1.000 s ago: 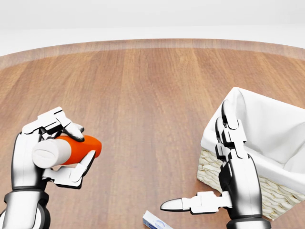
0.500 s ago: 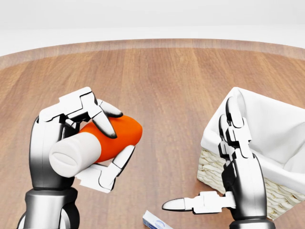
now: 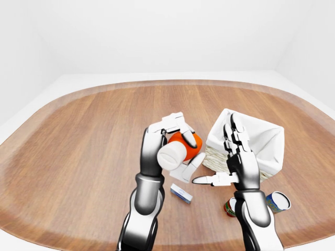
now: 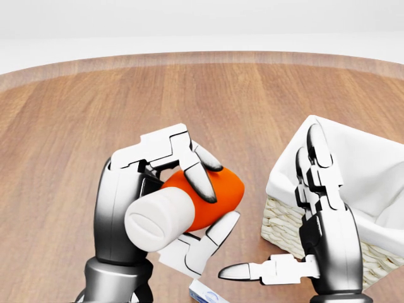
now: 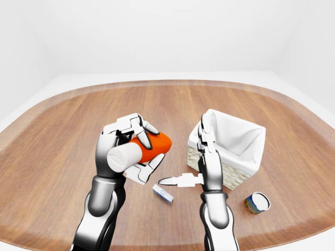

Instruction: Pick up the ketchup, and put it in the basket.

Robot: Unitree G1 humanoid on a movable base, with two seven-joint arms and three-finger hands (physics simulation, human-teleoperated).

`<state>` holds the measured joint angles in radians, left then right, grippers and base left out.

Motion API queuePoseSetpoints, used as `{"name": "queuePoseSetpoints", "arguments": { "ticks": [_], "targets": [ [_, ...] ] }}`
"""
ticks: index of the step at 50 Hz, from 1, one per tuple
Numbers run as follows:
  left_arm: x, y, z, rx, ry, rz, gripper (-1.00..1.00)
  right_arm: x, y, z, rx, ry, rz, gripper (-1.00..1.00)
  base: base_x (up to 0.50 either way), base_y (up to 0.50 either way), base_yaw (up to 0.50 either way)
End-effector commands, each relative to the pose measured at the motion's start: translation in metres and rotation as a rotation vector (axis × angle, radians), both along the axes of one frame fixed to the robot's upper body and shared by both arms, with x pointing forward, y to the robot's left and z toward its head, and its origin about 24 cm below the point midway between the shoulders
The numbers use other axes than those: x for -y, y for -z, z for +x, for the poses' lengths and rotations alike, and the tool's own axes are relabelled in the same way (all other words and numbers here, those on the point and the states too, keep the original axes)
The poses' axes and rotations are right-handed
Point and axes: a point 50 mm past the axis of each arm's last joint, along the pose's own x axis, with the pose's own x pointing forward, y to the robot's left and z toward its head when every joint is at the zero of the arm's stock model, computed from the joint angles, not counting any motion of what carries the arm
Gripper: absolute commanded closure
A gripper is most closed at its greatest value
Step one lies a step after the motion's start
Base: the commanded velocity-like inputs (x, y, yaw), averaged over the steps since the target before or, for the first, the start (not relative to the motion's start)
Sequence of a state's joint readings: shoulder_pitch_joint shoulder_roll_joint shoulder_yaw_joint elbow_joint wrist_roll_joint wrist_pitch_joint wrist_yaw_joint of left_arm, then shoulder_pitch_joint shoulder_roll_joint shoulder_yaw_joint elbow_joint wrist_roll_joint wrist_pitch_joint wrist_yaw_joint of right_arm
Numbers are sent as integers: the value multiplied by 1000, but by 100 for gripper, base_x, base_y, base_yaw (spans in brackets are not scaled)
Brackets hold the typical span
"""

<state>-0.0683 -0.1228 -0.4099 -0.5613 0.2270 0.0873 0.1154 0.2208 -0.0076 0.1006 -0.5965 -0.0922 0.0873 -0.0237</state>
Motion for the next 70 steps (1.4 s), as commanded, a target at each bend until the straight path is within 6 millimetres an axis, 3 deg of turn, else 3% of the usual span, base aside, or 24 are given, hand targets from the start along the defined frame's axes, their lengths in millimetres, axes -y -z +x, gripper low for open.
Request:
{"name": "queuePoseSetpoints", "arguments": {
  "ticks": [1,12,29,52,53,54,67,68,69,70],
  "targets": [
    [19,14,1,-76,54,1,93,0,-2,-2,9,-2,4,-100,0,0,0],
    [33,23,-6,-111,91,24,93,0,-2,-2,7,-4,4,-100,0,0,0],
    [46,6,-22,-29,138,9,93,0,-4,-3,17,2,4,-100,0,0,0],
    [58,6,-31,-25,180,5,92,2,-2,-7,0,-23,11,-100,0,0,0],
    [58,5,-32,-21,181,4,92,2,0,-7,-8,-27,12,24,0,0,0],
    [57,5,-32,-20,180,3,92,2,0,-8,-10,-33,8,100,0,0,0],
    [58,6,-32,-27,181,2,86,1,-1,-8,-5,-38,7,100,0,0,0],
    [58,6,-32,-27,181,2,77,1,-1,-8,-5,-37,7,100,0,0,0],
    [59,7,-32,-31,183,9,51,1,0,-8,-10,-35,4,100,0,0,0],
    [60,8,-32,-30,178,15,-33,1,0,-8,-11,-35,2,100,0,0,0]
  ]
}}
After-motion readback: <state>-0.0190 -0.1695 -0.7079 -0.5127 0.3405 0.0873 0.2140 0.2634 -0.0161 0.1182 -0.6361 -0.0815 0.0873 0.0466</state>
